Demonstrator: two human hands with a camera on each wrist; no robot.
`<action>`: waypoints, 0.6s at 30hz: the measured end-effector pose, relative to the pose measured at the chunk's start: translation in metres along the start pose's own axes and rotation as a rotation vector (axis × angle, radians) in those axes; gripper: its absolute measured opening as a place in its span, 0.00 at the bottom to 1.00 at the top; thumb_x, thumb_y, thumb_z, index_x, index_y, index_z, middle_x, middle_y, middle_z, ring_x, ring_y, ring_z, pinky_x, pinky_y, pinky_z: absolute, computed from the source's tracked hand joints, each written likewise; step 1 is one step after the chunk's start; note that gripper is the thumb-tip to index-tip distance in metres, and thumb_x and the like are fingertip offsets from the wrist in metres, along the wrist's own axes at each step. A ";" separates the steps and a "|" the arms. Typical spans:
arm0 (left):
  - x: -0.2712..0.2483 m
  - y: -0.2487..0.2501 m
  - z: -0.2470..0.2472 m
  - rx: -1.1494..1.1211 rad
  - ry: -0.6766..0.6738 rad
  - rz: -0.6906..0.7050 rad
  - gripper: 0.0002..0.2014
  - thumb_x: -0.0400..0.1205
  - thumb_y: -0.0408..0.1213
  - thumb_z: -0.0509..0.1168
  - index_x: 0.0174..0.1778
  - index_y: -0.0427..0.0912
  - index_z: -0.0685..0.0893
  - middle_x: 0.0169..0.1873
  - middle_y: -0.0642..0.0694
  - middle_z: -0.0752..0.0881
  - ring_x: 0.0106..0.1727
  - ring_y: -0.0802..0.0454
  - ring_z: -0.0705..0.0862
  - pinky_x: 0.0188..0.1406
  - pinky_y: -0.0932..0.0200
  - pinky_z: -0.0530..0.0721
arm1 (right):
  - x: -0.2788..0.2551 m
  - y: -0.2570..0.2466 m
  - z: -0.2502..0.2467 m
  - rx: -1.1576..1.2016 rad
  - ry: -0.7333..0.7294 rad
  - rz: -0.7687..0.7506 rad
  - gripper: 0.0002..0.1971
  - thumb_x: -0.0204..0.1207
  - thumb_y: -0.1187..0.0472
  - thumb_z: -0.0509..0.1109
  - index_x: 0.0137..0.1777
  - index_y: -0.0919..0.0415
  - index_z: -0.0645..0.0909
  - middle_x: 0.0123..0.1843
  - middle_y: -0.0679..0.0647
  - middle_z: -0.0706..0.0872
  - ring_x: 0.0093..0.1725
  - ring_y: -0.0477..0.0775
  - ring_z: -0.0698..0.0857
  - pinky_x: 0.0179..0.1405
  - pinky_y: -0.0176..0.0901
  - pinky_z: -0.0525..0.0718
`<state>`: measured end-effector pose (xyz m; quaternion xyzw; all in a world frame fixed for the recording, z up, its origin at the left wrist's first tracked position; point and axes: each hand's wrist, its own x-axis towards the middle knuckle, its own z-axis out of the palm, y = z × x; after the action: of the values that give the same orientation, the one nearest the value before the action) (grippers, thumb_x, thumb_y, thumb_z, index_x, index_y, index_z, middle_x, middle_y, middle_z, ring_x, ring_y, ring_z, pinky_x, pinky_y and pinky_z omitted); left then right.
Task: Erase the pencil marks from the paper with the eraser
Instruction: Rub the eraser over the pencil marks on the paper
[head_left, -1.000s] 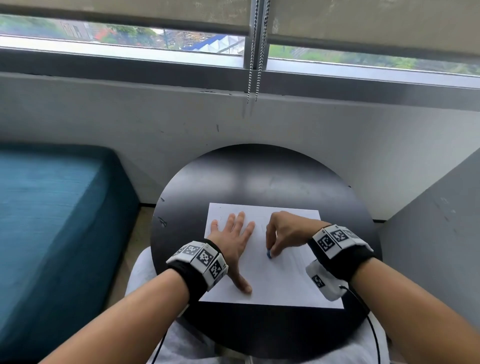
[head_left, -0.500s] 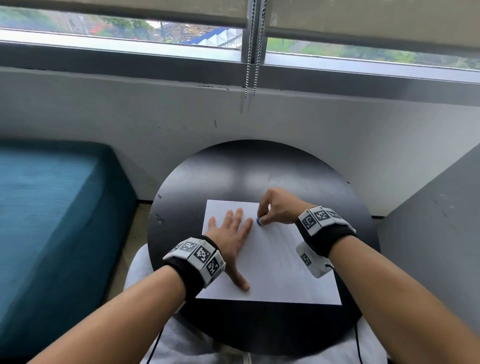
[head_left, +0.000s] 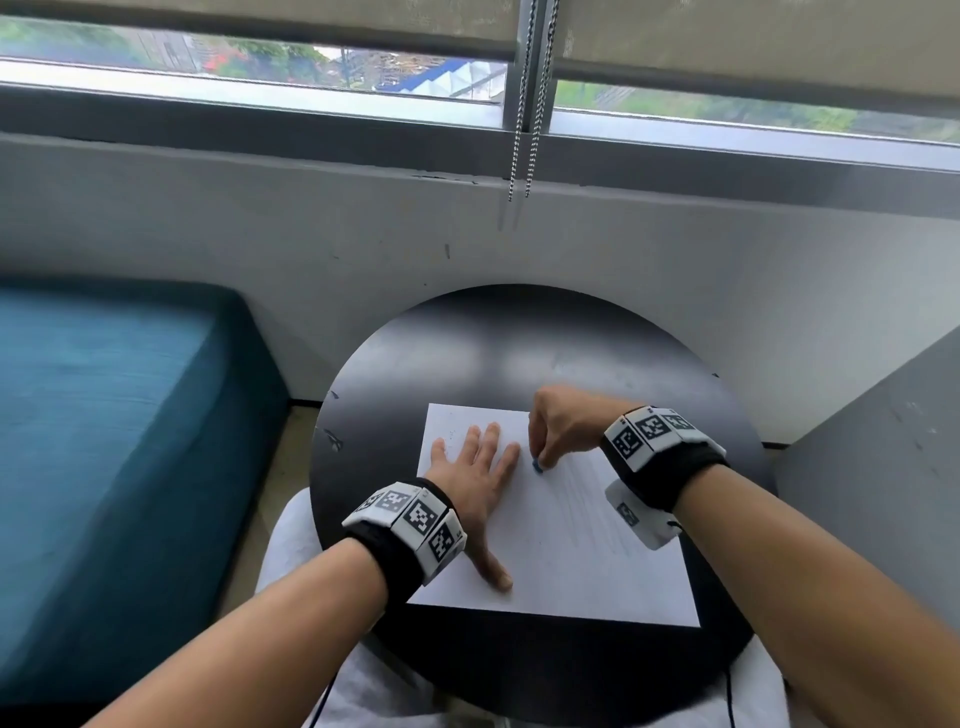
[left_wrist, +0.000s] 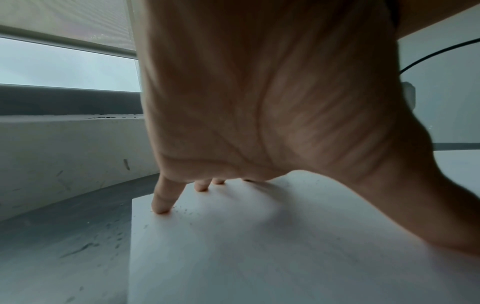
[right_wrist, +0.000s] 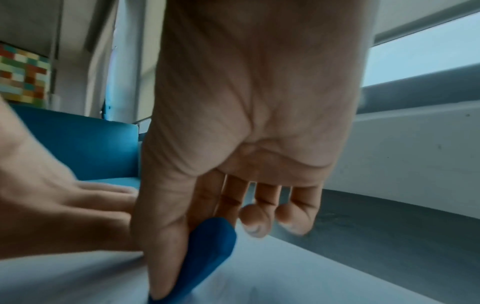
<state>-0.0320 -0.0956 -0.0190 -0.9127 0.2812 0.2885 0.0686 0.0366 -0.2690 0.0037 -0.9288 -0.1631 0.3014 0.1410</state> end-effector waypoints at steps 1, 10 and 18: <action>0.000 0.000 0.000 0.002 -0.001 0.000 0.75 0.60 0.71 0.77 0.85 0.42 0.30 0.84 0.38 0.29 0.85 0.37 0.31 0.81 0.25 0.43 | 0.001 0.000 -0.002 0.002 0.030 0.007 0.04 0.60 0.60 0.82 0.33 0.55 0.90 0.34 0.52 0.91 0.32 0.49 0.86 0.30 0.40 0.78; -0.001 0.001 -0.002 0.003 -0.015 -0.004 0.75 0.62 0.71 0.77 0.85 0.42 0.29 0.84 0.38 0.28 0.85 0.37 0.30 0.81 0.26 0.42 | -0.004 0.003 0.004 -0.004 0.088 -0.001 0.05 0.62 0.59 0.81 0.38 0.55 0.92 0.38 0.52 0.91 0.39 0.52 0.88 0.36 0.42 0.81; 0.000 0.001 -0.001 -0.004 -0.008 -0.018 0.75 0.60 0.71 0.77 0.85 0.42 0.30 0.84 0.38 0.29 0.85 0.37 0.31 0.81 0.26 0.42 | -0.007 0.004 0.006 -0.026 0.054 -0.003 0.04 0.61 0.61 0.81 0.37 0.56 0.91 0.37 0.54 0.91 0.40 0.54 0.89 0.34 0.41 0.79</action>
<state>-0.0324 -0.0968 -0.0183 -0.9141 0.2721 0.2921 0.0705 0.0286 -0.2740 0.0006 -0.9381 -0.1647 0.2739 0.1337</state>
